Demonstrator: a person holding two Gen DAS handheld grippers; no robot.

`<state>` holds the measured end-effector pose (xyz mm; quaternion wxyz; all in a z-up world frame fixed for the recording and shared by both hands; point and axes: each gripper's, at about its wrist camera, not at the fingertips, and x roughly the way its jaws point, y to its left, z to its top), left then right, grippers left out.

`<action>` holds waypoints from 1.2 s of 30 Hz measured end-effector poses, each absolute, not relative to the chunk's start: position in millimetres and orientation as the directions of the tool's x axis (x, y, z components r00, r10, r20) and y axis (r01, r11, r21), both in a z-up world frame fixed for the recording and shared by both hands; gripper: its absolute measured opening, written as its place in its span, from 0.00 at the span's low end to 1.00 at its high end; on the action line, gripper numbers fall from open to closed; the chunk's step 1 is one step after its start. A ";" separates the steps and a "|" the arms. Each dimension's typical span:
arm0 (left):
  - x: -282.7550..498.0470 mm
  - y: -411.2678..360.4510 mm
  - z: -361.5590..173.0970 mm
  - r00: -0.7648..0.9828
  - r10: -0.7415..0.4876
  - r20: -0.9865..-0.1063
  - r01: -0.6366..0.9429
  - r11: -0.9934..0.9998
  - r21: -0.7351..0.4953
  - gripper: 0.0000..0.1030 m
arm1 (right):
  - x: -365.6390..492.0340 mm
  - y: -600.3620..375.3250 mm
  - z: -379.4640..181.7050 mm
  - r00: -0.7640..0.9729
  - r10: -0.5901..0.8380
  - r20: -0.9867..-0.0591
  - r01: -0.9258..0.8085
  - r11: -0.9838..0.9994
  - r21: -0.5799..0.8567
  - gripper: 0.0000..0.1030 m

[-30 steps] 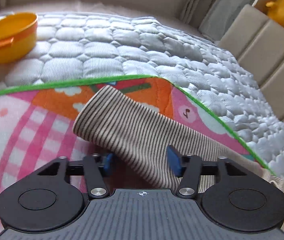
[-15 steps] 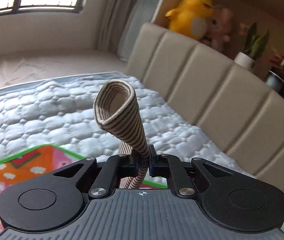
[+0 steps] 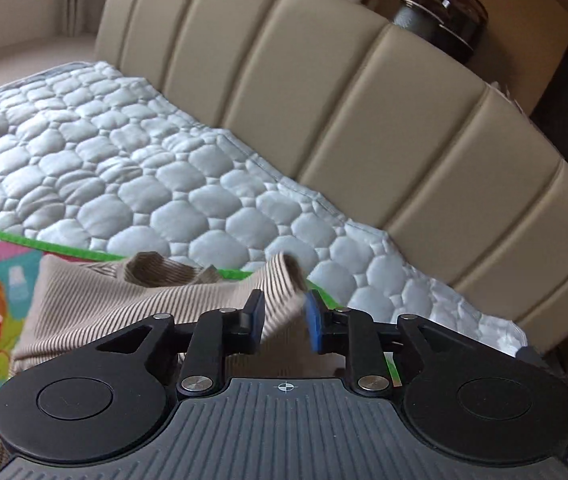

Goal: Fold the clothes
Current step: 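Lay the sleeve across the shirt body with the left gripper and release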

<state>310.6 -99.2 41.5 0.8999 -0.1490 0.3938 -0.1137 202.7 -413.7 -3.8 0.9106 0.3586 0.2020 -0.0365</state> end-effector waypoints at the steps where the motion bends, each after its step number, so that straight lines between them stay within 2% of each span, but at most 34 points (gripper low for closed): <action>1: 310.3 -102.9 39.8 0.660 -0.326 -0.677 0.098 0.930 -0.353 0.35 | 203.7 -413.1 -5.1 0.914 0.088 -0.395 0.206 0.739 0.642 0.82; 2: 309.6 -104.1 38.8 0.659 -0.324 -0.679 0.101 0.933 -0.347 0.44 | 204.5 -412.4 -6.3 0.913 0.098 -0.396 0.200 0.737 0.646 0.82; 7: 302.8 -88.0 29.5 0.622 -0.291 -0.727 0.083 0.948 -0.308 0.58 | 208.1 -409.3 -12.2 0.904 0.141 -0.404 0.181 0.728 0.661 0.85; 11: 284.9 -48.3 7.0 0.568 -0.163 -0.807 0.039 0.984 -0.172 0.67 | 212.4 -397.0 -17.5 0.888 0.179 -0.423 0.164 0.737 0.655 0.86; 14: 254.5 -10.4 -13.4 0.550 -0.062 -0.833 -0.046 0.994 -0.104 0.75 | 218.5 -377.5 -23.4 0.867 0.201 -0.456 0.147 0.771 0.619 0.86; 16: 231.7 11.1 -30.6 0.565 -0.061 -0.823 -0.091 0.987 -0.135 0.83 | 223.9 -360.3 -30.5 0.847 0.215 -0.487 0.135 0.798 0.587 0.86; 18: 218.5 27.3 -50.0 0.570 -0.071 -0.818 -0.120 0.978 -0.168 0.85 | 229.3 -343.2 -37.6 0.825 0.227 -0.518 0.121 0.823 0.555 0.85; 20: 216.1 37.3 -64.1 0.585 -0.085 -0.807 -0.136 0.970 -0.200 0.85 | 232.5 -326.1 -45.9 0.799 0.232 -0.554 0.110 0.851 0.514 0.71; 21: 216.9 41.4 -69.5 0.597 -0.093 -0.797 -0.142 0.966 -0.218 0.85 | 234.6 -318.0 -48.1 0.787 0.234 -0.570 0.101 0.864 0.494 0.58; 22: 218.5 44.7 -73.7 0.610 -0.105 -0.786 -0.143 0.960 -0.240 0.84 | 235.9 -311.7 -48.4 0.785 0.233 -0.574 0.092 0.873 0.480 0.53; 24: 226.7 44.3 -70.3 0.641 -0.168 -0.749 -0.085 0.954 -0.287 0.84 | 240.2 -299.2 -47.1 0.793 0.228 -0.566 0.064 0.892 0.448 0.53; 28: 234.7 37.2 -57.9 0.718 -0.250 -0.650 0.089 0.959 -0.271 0.86 | 259.5 -271.5 -42.5 0.830 0.208 -0.517 -0.011 0.934 0.357 0.53; 34: 238.8 48.5 -71.1 0.689 -0.258 -0.677 0.059 0.951 -0.302 0.88 | 305.5 -241.5 -79.5 0.797 0.194 -0.571 -0.011 0.951 0.308 0.52; 35: 239.9 50.9 -73.3 0.684 -0.255 -0.683 0.048 0.951 -0.307 0.88 | 307.7 -239.4 -85.2 0.791 0.206 -0.576 -0.021 0.950 0.310 0.49; 36: 240.6 53.4 -73.8 0.685 -0.255 -0.683 0.039 0.948 -0.315 0.89 | 309.9 -237.4 -90.9 0.784 0.217 -0.581 -0.030 0.949 0.313 0.36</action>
